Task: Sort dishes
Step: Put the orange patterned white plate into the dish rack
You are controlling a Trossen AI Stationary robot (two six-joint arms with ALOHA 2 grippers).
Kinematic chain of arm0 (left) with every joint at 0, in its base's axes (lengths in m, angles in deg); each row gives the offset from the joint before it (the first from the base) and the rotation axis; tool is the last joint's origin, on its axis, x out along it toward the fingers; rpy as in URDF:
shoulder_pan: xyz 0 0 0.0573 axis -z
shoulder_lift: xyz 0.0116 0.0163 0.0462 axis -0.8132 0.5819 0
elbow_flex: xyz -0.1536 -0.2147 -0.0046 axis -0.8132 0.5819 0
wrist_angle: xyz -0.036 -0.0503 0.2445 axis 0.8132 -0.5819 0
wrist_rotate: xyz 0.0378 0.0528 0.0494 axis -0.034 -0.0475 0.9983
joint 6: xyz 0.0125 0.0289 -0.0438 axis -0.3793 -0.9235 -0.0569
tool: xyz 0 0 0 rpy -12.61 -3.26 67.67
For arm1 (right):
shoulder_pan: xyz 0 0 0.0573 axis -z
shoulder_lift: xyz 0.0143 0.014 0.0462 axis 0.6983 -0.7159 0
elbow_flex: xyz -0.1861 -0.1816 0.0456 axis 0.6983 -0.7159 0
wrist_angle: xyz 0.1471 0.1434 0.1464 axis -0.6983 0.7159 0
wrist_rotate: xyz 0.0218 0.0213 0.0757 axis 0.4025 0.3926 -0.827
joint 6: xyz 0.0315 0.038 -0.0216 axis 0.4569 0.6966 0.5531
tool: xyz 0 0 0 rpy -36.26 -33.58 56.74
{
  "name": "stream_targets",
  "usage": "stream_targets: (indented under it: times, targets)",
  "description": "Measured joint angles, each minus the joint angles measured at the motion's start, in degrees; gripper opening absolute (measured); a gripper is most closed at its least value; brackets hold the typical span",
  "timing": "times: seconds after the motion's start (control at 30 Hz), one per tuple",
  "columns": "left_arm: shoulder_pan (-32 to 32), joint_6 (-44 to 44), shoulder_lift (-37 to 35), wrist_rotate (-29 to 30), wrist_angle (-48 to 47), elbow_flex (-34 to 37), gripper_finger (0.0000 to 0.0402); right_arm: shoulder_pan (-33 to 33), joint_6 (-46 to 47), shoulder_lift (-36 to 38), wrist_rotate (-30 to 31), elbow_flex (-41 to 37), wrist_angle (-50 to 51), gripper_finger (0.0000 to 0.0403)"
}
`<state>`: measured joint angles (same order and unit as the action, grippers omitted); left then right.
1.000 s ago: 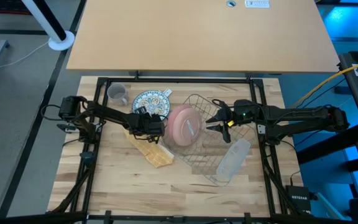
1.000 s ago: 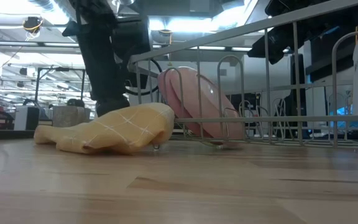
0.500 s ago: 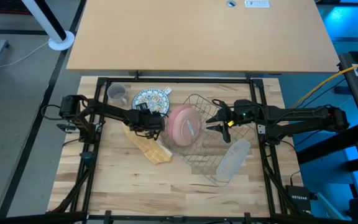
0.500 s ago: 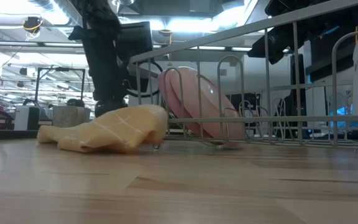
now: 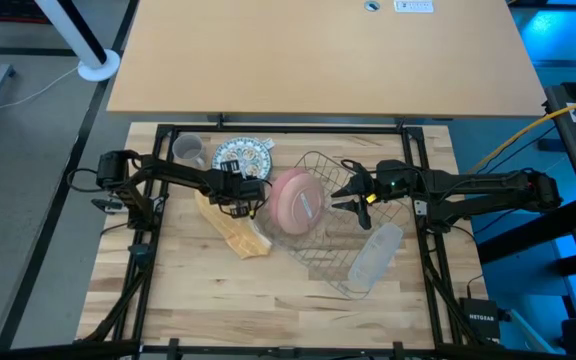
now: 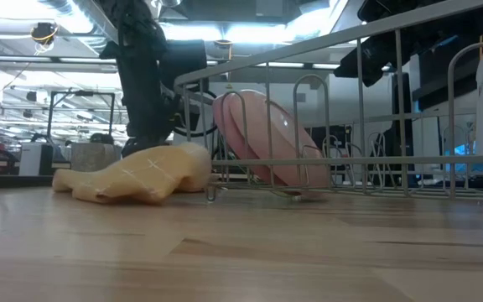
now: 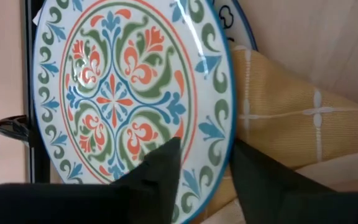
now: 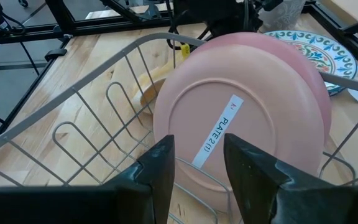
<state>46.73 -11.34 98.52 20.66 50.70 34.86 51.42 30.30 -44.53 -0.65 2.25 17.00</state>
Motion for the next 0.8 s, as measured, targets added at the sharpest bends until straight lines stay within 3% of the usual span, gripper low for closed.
stream_targets:
  times: [0.3,0.8]
  targets:
    - [0.02,-0.08,0.00,0.17,0.03,0.00,0.0009,0.00,-0.01,0.00,-0.02,-0.01,-0.02,0.0143]
    - [0.13,-0.10,0.02,0.20,-3.82,-4.14,0.0002,0.00,-0.01,0.00,-0.01,-0.01,-0.21,0.0143]
